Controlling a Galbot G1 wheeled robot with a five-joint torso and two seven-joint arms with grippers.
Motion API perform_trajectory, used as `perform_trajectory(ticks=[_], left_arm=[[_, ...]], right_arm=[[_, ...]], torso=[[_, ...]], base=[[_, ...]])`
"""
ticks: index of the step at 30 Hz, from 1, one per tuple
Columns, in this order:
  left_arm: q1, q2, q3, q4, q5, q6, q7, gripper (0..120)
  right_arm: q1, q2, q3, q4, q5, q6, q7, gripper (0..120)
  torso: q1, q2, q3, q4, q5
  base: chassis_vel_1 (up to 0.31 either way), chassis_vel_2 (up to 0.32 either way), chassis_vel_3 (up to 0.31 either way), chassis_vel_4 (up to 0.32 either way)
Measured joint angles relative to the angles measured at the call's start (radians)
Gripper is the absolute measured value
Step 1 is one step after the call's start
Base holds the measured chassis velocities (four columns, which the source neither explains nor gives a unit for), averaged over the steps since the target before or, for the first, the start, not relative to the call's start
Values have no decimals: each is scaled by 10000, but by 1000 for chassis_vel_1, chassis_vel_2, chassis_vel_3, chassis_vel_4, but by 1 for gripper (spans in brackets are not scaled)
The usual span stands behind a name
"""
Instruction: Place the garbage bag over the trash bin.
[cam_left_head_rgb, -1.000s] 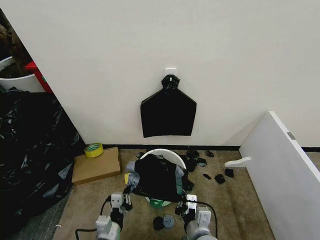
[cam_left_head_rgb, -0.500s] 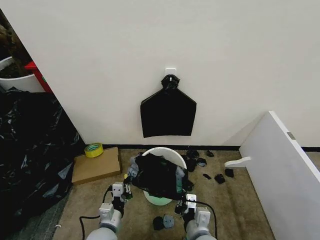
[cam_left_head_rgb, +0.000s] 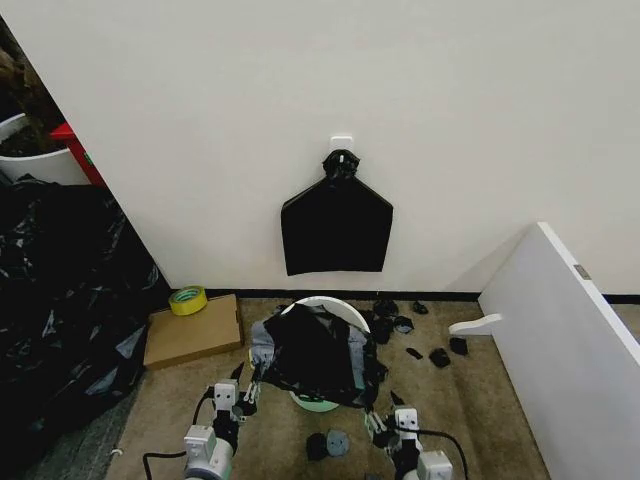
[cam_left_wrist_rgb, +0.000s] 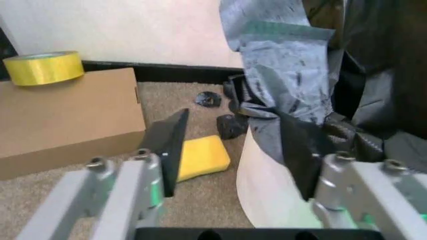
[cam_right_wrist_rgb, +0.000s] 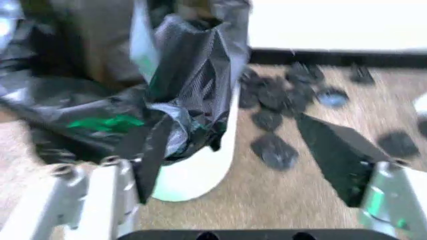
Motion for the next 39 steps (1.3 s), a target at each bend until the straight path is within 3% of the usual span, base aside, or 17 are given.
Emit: perform_trajectory(ticks=[8,12,21,23,29,33,39], left_arm=[[466,197,-136,-338,110,-589,325,88],[796,312,-262,-358,60,-1208,692,98],[1165,461,-957,359,422,-3347,1752,100],[1163,472,-1010,575,26,-3997,2398,100],[1134,507,-994,784,-1247,-4941,3721,100],[1110,490,-1069,817,-1224,-5033,3774,100],[1297,-199,-1781,649,407,-5016,2812,100]], right_arm=[[-362,-140,528,-804,-2867,2318,-1898,99],[-311,-62,638,-901,-3061,2662,-2015,100],[-296,-112,817,-608,-2646,2658,-2001,100],[-290,-152,817,-582,-2574,2628,-2000,100],[-284,-168,803,-557,-2456,2607,-1990,100],[-278,-173,891,-420,-2264,2604,-1997,100],[-62,-692,1526,703,-625,2083,-2470,100]], torso=[[0,0,0,-9,23],[0,0,0,-4,16],[0,0,0,-4,6],[0,0,0,-4,9],[0,0,0,-3,9],[0,0,0,-4,11],[0,0,1,-4,9]], base=[[0,0,0,0],[0,0,0,0],[0,0,0,0],[0,0,0,0],[0,0,0,0],[0,0,0,0],[0,0,0,0]])
